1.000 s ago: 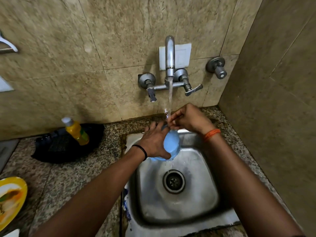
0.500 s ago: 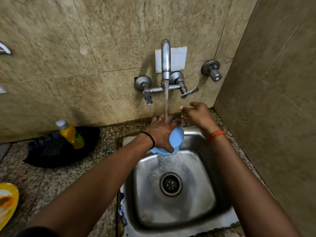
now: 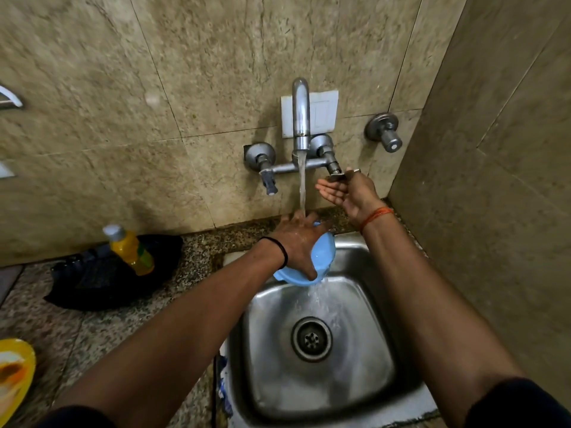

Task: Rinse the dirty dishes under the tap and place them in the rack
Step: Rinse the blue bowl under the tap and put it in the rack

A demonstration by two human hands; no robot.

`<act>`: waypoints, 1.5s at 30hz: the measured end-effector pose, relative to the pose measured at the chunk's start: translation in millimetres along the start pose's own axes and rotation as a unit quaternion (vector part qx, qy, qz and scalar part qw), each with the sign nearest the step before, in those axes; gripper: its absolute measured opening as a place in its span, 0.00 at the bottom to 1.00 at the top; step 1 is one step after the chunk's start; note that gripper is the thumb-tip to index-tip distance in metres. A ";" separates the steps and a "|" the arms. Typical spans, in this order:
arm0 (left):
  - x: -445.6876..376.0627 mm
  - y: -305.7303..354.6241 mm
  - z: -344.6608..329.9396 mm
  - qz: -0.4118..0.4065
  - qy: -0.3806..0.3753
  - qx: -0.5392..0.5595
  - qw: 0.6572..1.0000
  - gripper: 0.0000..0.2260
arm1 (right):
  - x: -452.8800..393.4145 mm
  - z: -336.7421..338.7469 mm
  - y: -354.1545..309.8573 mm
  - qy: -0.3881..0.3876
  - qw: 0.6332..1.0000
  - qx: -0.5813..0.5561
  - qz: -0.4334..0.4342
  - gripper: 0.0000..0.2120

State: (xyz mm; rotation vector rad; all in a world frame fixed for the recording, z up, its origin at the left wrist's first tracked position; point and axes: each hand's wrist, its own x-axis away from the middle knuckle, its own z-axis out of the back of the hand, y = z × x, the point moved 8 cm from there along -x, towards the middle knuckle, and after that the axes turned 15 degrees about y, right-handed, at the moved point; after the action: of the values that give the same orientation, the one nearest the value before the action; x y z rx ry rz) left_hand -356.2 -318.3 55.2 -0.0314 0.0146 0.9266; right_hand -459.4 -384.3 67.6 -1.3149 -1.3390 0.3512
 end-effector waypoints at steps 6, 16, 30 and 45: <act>5.5 5.3 -5.9 0.002 0.001 0.025 1.000 0.46 | 28.0 -13.5 26.7 -0.081 0.993 -0.032 -0.084 0.15; 10.4 2.6 -5.9 0.021 -0.017 0.100 0.995 0.47 | 59.9 -34.8 30.7 -0.160 0.962 0.211 0.069 0.10; -5.6 -27.2 -1.3 0.164 0.000 0.048 0.985 0.46 | 97.8 -21.0 -12.9 -0.180 0.879 0.316 0.307 0.11; 14.7 -49.1 -5.9 0.468 0.071 0.565 0.676 0.31 | 46.5 40.7 87.6 -0.046 0.986 0.142 -0.072 0.16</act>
State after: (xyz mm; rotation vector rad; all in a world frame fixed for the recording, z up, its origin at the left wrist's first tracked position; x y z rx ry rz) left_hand -308.1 -336.2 49.9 1.1777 0.8288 1.8080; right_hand -438.1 -298.6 6.8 -0.9693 -1.3937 0.4884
